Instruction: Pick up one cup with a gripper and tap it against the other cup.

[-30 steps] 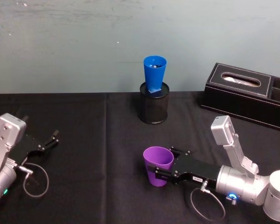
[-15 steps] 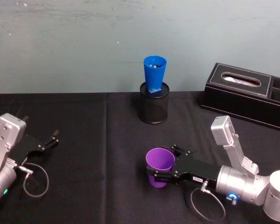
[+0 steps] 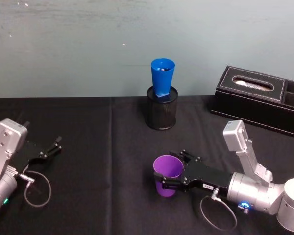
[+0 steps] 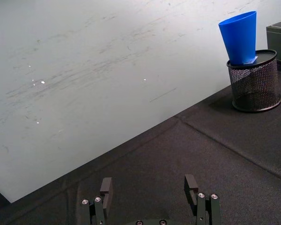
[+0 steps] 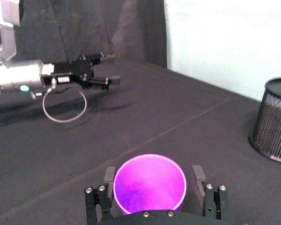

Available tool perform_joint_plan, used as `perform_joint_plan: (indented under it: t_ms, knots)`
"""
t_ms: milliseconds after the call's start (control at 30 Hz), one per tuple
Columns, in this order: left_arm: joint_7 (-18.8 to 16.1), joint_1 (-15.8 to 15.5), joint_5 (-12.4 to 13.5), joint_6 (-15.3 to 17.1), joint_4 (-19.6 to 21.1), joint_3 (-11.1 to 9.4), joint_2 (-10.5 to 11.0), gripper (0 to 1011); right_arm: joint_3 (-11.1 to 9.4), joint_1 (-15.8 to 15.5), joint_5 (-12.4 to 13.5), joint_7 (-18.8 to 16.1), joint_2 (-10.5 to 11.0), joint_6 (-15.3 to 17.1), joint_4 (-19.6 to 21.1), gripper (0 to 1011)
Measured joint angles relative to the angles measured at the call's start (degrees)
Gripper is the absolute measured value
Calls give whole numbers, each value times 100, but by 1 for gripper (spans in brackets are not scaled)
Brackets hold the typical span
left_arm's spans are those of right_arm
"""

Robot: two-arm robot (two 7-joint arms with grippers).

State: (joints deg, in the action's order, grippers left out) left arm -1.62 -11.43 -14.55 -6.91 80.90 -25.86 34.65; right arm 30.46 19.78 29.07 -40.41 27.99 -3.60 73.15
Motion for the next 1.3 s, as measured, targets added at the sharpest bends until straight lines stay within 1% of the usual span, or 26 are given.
perform_joint_plan:
  t_ms: [267,400,467,533,600,633,667,700,733,767,833,867,900,933,967,1000,1033,1067,1100,1300]
  knots:
    - [0,0,0,0,0,0,0,1000,-190,-119,164,0,4,-265,197,1003]
    - [0,0,0,0,0,0,0,1000,-359,-208,296,41,-20,-456,309,1003]
    - [0,0,0,0,0,0,0,1000,-493,-287,332,208,-37,-550,415,1003]
    - [0,0,0,0,0,0,0,1000,-590,-356,297,448,-56,-596,510,1002]
    - [0,0,0,0,0,0,0,1000,-789,-512,108,1055,-123,-605,707,1003]
    - [0,0,0,0,0,0,0,1000,-789,-512,108,1055,-123,-605,707,1003]
    - [0,0,0,0,0,0,0,1000,-833,-546,50,1227,-146,-581,745,1003]
    - [0,0,0,0,0,0,0,1000,-922,-614,-58,1567,-200,-497,815,1003]
    - [0,0,0,0,0,0,0,1000,-964,-646,-112,1744,-231,-436,845,1002]
    - [0,0,0,0,0,0,0,1000,-1031,-702,-245,2109,-291,-292,893,1003]
    - [0,0,0,0,0,0,0,1000,-1091,-749,-400,2493,-358,-162,925,1003]
    - [0,0,0,0,0,0,0,1000,-1141,-792,-549,2833,-439,-39,938,1003]
    - [0,0,0,0,0,0,0,1000,-1141,-792,-549,2833,-439,-39,938,1003]
    - [0,0,0,0,0,0,0,1000,-1200,-833,-751,3301,-562,155,938,1003]
    - [0,0,0,0,0,0,0,1000,-1200,-833,-751,3301,-562,155,938,1003]
    - [0,0,0,0,0,0,0,1000,-1225,-846,-867,3530,-627,235,922,1003]
    - [0,0,0,0,0,0,0,1000,-1232,-850,-934,3644,-656,267,904,1003]
    - [0,0,0,0,0,0,0,1000,-1239,-850,-1056,3809,-710,305,857,1003]
    - [0,0,0,0,0,0,0,1000,-1243,-850,-1088,3865,-730,318,841,1003]
    - [0,0,0,0,0,0,0,1000,-1241,-847,-1050,3803,-705,313,851,1003]
